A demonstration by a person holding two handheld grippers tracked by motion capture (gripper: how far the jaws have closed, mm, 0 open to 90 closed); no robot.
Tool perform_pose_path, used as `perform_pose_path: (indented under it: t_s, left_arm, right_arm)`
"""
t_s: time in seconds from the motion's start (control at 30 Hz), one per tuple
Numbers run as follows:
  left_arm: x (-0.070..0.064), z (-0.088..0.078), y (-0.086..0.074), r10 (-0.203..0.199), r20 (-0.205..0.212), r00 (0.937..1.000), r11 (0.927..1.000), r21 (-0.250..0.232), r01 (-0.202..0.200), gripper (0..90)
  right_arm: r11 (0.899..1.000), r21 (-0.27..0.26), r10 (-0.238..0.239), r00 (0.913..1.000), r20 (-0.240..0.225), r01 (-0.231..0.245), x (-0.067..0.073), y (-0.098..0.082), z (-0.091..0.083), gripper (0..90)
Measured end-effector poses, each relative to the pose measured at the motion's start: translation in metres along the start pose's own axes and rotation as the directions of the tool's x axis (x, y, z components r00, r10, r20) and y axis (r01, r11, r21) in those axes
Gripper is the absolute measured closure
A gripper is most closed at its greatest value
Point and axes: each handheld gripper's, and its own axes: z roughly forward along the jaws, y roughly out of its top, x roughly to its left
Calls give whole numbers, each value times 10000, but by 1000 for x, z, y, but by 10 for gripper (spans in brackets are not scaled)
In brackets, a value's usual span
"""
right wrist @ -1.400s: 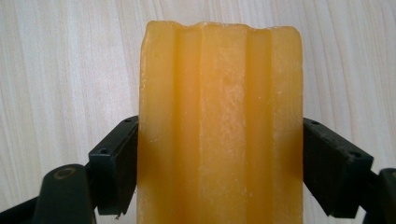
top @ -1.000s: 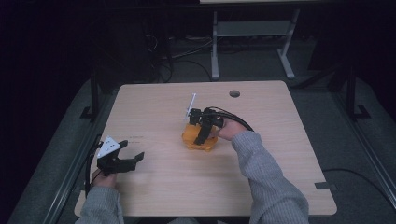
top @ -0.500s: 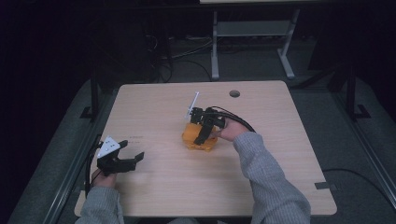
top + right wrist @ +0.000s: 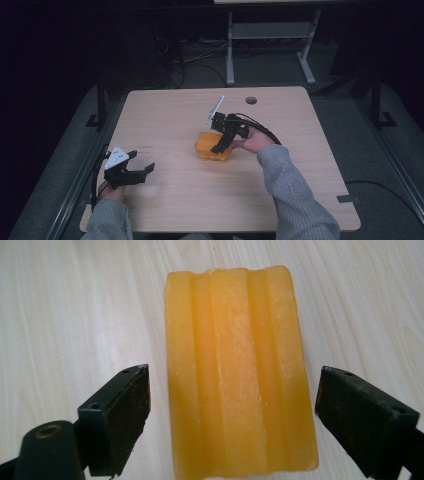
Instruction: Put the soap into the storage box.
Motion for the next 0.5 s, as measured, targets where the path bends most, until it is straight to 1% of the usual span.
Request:
perform_pose_path:
  t_s: [0.07,0.27,0.33,0.47,0.5]
  left_arm:
    - [0,0,0,0,6,10000,10000,-1,0,138]
    - [0,0,0,15,-1,10000,10000,13,-15,138]
    - [0,0,0,12,-10,10000,10000,24,-12,138]
    - [0,1,0,31,-14,10000,10000,20,-31,138]
    - [0,1,0,31,-14,10000,10000,20,-31,138]
  right_arm:
    - [9999,-57,106,9999,24,-106,0,-3,-3,141]
    - [9997,-172,202,9998,84,-201,1,-11,-7,142]
    - [9996,-207,168,9997,149,-165,1,-14,-10,142]
    - [9986,-382,365,9990,239,-356,0,-23,-16,142]
    - [9986,-382,365,9990,239,-356,0,-23,-16,142]
